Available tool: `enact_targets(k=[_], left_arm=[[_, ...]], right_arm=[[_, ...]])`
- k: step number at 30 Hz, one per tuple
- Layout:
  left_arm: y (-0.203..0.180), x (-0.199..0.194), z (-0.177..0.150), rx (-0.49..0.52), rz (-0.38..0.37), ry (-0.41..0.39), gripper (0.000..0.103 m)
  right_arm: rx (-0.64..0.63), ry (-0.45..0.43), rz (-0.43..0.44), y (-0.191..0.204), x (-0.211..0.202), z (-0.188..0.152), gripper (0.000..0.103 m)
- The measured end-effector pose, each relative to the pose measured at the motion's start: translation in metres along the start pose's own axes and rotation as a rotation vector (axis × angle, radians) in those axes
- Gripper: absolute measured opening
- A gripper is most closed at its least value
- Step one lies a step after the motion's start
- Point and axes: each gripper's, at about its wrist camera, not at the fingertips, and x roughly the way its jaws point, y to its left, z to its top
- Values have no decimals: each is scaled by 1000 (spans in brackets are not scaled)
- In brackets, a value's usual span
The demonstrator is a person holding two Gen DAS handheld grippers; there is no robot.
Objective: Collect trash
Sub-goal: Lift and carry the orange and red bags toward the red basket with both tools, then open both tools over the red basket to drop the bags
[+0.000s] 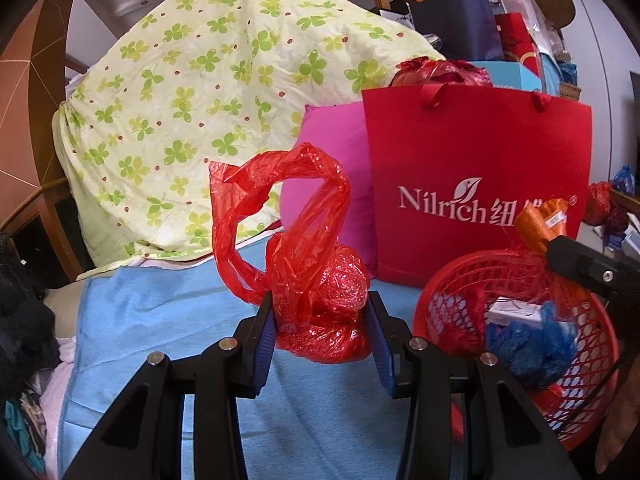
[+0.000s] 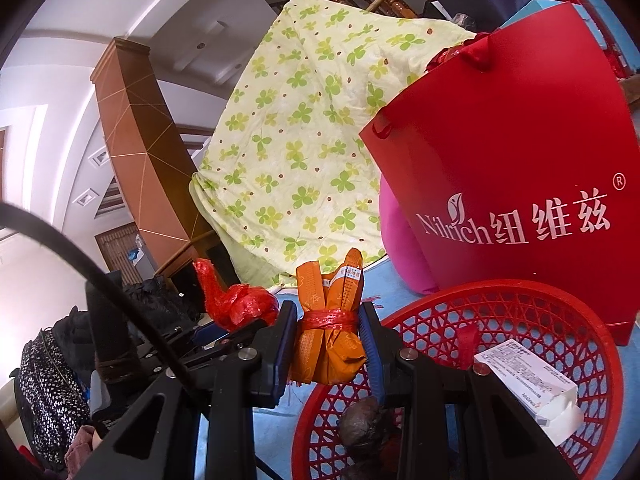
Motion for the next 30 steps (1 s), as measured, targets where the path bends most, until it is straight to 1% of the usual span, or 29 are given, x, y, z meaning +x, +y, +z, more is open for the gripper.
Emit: enact_targets(k=[2,3,5,7,9,12,13,16,18,19,21,22,23,24,25,28,30], left_arm=[[-3,-2,1,-3,-24,-8,45],[-3,-4,1,-12,-48,-11,45],[-3,-7,2,-35,-106,-17,45],[-4,-9,3,-59,-180,-22,45],[-6,-12,4,-68,-229,-28,45],[-11,-15,4,-71,-325,-35,45],[-14,-15,4,-75,-367,-33,46],[-20,-13,2,-90,-452,-27,47],[-26,-11,1,-88,-495,-21,47],[-30,-10,0,-84,-509,-21,48],[-37,-7,-3,-76,-534,-16,58],[-41,-5,-4,-72,-542,-14,64],[-44,-4,-4,-70,-543,-14,68],[-47,-2,-5,-66,-542,-11,69],[-50,0,-5,-56,-538,-4,69],[-52,5,-5,-38,-502,9,69],[-48,6,-7,-36,-472,15,69]], right_arm=[[4,-5,-7,-1,-2,0,34],[7,-7,-10,-2,-2,0,34],[10,-14,-17,-4,-4,2,34],[14,-23,-25,-8,-5,4,34],[18,-29,-28,-12,-8,7,34],[36,-51,-45,-20,-13,10,34],[44,-59,-50,-23,-14,11,34],[83,-84,-63,-33,-20,16,34],[123,-99,-69,-42,-24,18,34],[132,-102,-74,-44,-25,18,35],[144,-109,-96,-48,-28,20,35],[147,-112,-108,-49,-29,20,38],[154,-114,-114,-51,-30,20,58],[168,-120,-116,-53,-31,20,71],[175,-137,-120,-54,-35,19,77],[166,-162,-128,-55,-41,20,77],[181,-160,-120,-56,-41,20,78]])
